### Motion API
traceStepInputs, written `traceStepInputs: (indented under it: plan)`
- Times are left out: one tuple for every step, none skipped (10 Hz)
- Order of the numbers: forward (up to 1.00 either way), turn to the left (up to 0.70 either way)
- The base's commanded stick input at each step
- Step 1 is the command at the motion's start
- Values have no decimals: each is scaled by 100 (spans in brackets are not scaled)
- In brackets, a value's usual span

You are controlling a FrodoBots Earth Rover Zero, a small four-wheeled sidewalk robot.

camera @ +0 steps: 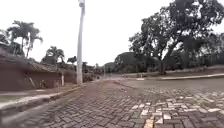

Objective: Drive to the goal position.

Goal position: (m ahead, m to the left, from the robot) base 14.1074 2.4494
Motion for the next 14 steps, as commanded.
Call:
traceStepInputs:
  plan:
    - [85, 11]
    - [85, 22]
    - [85, 0]
    - [85, 0]
    - [85, 0]
    - [85, 0]
    - [85, 0]
    - [85, 0]
    - [85, 0]
    - [85, 0]
    - [85, 0]
    - [85, 0]
    - [85, 0]
    - [85, 0]
